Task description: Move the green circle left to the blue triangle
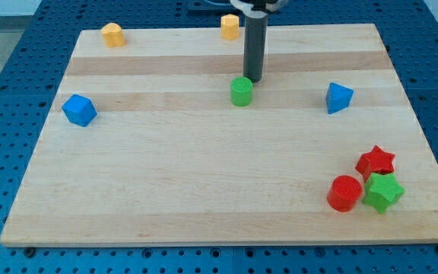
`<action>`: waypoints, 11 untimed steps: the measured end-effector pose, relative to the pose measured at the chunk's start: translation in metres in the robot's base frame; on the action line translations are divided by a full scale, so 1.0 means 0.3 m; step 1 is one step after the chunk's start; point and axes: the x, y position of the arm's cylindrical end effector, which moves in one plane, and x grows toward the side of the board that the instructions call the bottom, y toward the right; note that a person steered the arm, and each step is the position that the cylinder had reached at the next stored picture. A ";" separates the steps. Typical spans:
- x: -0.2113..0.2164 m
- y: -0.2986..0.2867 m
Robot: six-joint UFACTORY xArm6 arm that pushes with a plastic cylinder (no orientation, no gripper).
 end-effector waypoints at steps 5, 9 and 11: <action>0.007 -0.220; 0.085 -0.075; 0.139 0.020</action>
